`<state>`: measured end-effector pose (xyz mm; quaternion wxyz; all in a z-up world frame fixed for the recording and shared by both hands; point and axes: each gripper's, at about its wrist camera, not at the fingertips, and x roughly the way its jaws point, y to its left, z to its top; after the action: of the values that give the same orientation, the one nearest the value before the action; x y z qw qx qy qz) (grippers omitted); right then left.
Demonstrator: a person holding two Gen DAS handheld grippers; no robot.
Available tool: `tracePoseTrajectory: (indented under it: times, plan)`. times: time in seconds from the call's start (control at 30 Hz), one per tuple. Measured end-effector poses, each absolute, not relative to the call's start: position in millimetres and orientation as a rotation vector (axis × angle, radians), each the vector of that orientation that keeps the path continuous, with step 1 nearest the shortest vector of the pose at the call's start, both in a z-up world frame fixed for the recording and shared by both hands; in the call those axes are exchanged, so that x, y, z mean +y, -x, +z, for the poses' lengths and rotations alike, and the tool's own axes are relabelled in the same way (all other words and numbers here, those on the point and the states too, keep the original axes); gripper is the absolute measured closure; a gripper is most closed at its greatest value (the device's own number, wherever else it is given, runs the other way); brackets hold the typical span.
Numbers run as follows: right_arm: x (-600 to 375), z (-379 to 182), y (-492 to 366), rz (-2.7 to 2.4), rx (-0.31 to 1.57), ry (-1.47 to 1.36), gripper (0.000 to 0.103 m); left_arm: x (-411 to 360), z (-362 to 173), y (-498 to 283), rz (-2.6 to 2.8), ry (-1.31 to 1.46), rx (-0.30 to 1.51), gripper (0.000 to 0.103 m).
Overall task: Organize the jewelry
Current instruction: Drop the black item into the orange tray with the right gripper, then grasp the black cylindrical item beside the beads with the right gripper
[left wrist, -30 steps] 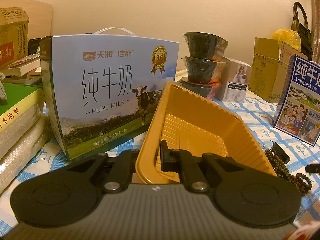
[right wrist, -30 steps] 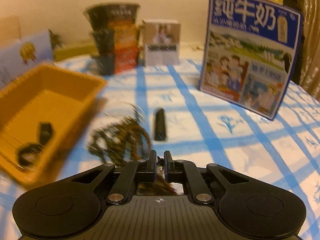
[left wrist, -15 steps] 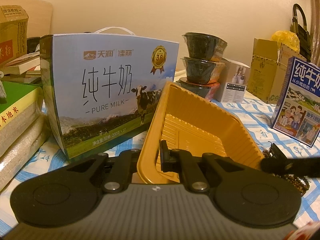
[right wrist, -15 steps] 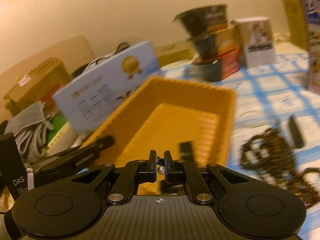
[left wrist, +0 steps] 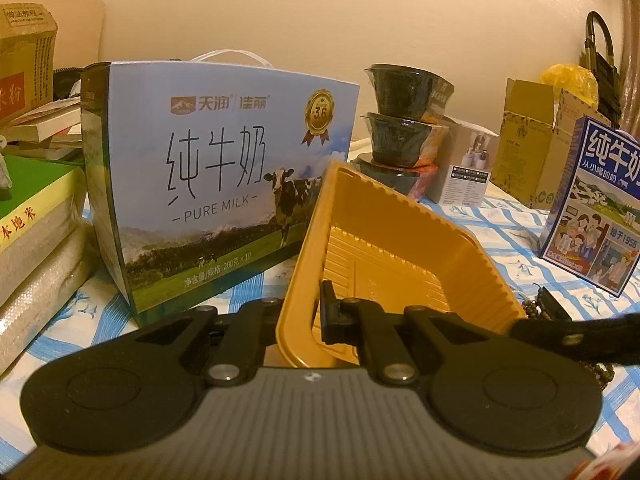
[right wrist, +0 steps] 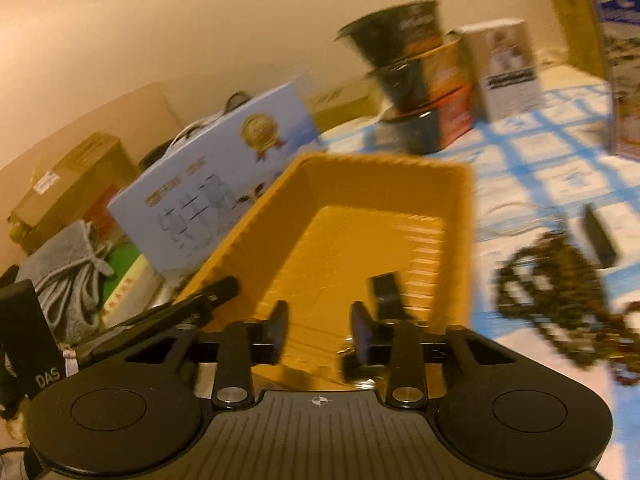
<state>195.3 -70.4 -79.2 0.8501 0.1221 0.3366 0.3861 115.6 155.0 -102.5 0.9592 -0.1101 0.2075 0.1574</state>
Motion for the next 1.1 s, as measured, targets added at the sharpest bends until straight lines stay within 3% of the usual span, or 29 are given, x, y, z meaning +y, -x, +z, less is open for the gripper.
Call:
tracePoseTrajectory:
  times: [0.4,0.83,1.1]
  plan:
    - [-186.5,-105.8,-229.1,0.485,0.763,-0.209,0.058,153.0,-103.9,-114.7,0.333,0.210,0.423,0.095]
    - [-173.5,-131.8,-311.9,0.429,0.735,-0.042,0.059,156.7,-99.1,-125.3,0.342,0.192,0.412,0.095]
    - [-147.7,-145.3,-345.8,0.420,0.734,0.004,0.075,157.0,-98.9,-127.5,0.337,0.182,0.417,0.095]
